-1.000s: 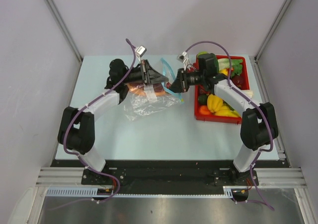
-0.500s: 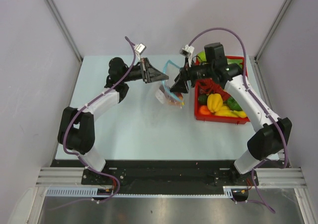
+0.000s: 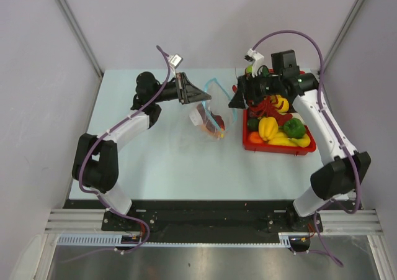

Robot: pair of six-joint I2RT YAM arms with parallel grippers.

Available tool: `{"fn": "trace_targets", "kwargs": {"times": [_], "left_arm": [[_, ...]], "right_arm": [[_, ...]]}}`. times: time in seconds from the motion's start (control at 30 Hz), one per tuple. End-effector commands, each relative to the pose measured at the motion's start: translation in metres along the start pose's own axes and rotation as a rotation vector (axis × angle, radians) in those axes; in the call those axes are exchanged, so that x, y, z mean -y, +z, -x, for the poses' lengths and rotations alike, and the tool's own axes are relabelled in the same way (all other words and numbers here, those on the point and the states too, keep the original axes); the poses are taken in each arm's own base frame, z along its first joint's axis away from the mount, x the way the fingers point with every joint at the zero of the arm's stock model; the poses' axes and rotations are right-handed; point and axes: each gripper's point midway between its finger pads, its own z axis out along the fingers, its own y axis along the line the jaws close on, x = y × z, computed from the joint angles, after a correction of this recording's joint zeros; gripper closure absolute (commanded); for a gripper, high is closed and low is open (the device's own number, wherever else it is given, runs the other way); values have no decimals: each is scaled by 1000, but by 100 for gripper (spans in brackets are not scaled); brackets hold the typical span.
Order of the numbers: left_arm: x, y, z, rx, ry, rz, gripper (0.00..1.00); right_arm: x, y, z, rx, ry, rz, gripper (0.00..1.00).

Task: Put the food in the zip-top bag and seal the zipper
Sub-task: Adjust the zipper food storage bag at the center of the board.

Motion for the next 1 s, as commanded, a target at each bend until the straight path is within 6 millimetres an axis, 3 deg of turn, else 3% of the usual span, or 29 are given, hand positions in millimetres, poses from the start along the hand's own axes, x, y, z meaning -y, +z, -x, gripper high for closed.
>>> {"fn": "trace_targets", "kwargs": {"times": [0.0, 0.1, 0.2, 0.23, 0.3, 0.33, 0.37, 0.4, 0.47, 0.53, 0.6, 0.73, 0.8, 0.93, 0.97], "left_arm": [[11, 3, 5, 3, 107, -23, 100], [7, 2, 2, -6, 112, 0, 100], [-3, -3, -4, -21, 88, 55, 100], [-1, -4, -5, -23, 97, 70, 100], [-6, -8, -8, -34, 154, 101, 100], [-15, -12, -15, -53, 116, 156, 100], [-15, -15, -16, -73, 202, 176, 100], [-19, -20, -24, -112, 170, 220, 100], [-11, -28, -28, -151, 295, 240, 100], [-8, -37, -38, -185, 347, 270, 100], [3, -45, -44, -201, 371, 282, 99], [1, -54, -51, -218, 408, 323, 94], [-18, -59, -63, -229, 378, 364, 91], [-59, -63, -87, -271, 277, 441, 85], [-68, -65, -95, -291, 237, 454, 85]], "right_arm": [[28, 17, -31, -107, 267, 4, 19], [14, 27, -33, -105, 328, 102, 20], [-2, 41, -43, -150, 306, 150, 54], [-5, 44, -45, -159, 304, 163, 76], [-9, 45, -36, -145, 296, 183, 99], [-9, 47, -30, -138, 292, 190, 100], [-20, 42, -8, -95, 247, 221, 100], [-27, 41, 3, -78, 252, 240, 100], [-52, 39, 25, -50, 198, 299, 100], [-66, 40, 29, -60, 147, 331, 100], [-81, 39, 29, -85, 119, 366, 100], [-79, 45, 22, -108, 70, 381, 100], [-64, 60, 4, -159, 72, 339, 100], [-57, 80, -28, -270, 34, 341, 100], [-64, 78, -30, -291, 61, 379, 100]]}}
